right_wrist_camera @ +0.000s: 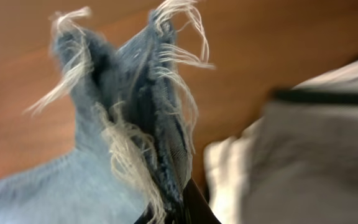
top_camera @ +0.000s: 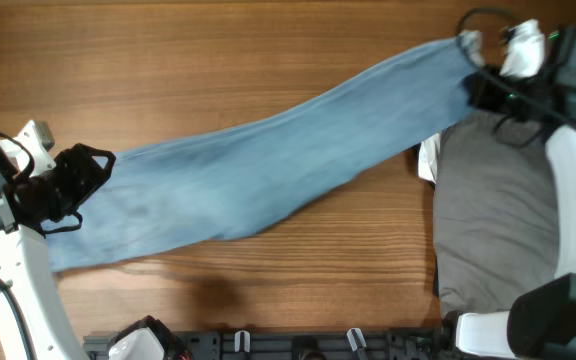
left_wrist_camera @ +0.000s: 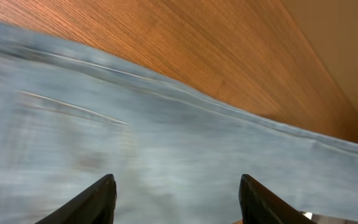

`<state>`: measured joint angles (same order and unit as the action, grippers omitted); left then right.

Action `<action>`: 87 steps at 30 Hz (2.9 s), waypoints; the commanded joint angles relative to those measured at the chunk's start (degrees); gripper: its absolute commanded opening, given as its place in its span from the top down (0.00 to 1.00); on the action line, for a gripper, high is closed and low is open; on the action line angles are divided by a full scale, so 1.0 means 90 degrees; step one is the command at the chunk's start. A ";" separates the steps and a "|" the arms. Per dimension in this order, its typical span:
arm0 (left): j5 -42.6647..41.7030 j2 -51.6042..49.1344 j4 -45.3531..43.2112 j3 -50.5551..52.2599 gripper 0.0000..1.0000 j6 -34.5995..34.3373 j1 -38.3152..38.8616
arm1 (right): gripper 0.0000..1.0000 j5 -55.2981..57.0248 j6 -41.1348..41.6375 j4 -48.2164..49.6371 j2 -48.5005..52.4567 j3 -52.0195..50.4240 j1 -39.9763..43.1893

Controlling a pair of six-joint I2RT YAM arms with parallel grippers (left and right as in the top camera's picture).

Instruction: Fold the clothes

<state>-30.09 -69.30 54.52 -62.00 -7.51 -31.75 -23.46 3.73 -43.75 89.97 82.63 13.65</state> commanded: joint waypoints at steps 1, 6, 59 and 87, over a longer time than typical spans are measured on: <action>-0.0058 0.0083 0.0056 -0.0080 0.37 0.0172 0.0027 | 0.96 0.0799 -0.0243 0.0068 -0.0148 0.0940 0.0194; -0.0056 0.0083 0.0063 -0.0080 0.37 0.0172 0.0027 | 0.96 0.0381 0.0129 -0.0143 -0.0148 0.1741 -0.0085; 0.0731 0.0265 0.1841 -0.2492 0.30 0.0170 0.0219 | 0.30 0.1144 0.1411 -0.0389 0.2997 0.1807 -0.6411; 0.1185 -0.2472 -0.0532 0.1542 0.22 -0.2225 0.1535 | 0.21 0.0236 0.0750 -0.2171 0.0639 0.1807 -0.3971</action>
<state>-20.60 -91.09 54.70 -52.05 -24.40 -16.53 -23.27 11.57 -63.11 96.75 98.41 -21.98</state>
